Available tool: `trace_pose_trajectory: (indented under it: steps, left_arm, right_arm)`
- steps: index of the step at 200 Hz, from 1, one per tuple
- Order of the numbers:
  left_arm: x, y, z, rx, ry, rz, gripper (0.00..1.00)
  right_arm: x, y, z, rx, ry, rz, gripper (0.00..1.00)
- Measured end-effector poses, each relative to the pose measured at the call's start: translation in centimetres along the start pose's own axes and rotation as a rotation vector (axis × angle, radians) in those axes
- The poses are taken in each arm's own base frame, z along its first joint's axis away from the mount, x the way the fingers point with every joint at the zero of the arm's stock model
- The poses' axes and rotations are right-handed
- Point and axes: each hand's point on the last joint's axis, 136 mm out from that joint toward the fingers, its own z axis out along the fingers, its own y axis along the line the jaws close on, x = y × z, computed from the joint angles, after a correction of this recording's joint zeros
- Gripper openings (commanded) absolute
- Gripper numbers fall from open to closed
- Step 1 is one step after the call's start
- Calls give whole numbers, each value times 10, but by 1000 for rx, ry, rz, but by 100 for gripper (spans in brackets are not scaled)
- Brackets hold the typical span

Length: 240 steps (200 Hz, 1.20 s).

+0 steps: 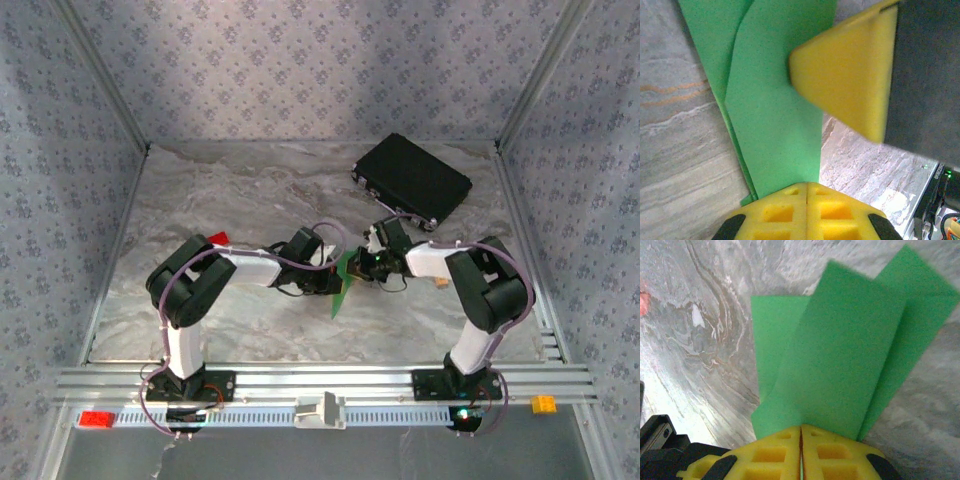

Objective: Fold a paper plane with a square sheet of paper (pick it up from the middle)
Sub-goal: Fold the wing for the fifth time at the center of the table.

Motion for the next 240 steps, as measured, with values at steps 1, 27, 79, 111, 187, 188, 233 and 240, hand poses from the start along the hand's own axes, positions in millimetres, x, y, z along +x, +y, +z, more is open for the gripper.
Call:
trace_pose_trajectory:
  steps: [1,27,79,111,187,188,233,240]
  left_arm:
    - [0,0,0,0,0,0,0]
    - [0,0,0,0,1,0,0]
    - [1,1,0,3,1,1,0]
    - [1,1,0,6,-2,3,0]
    - [1,0,1,14,-3,6,0]
    - [1,0,1,14,-3,6,0]
    - [2,0,1,14,-3,6,0]
    - [2,0,1,14,-3,6,0]
  right_arm:
    - [0,0,0,0,-1,1,10]
    - [-16,-8,-5,6,-34,20,10]
    - [-43,-22,-12,19,-87,57,10]
    - [-46,-24,-12,3,-75,74,10]
    - [-81,-40,-26,74,-165,88,10]
    - [-81,-40,-26,75,-165,87,10]
    - [-87,-28,-39,81,-195,39,11]
    - [-87,-21,-41,64,-199,25,11]
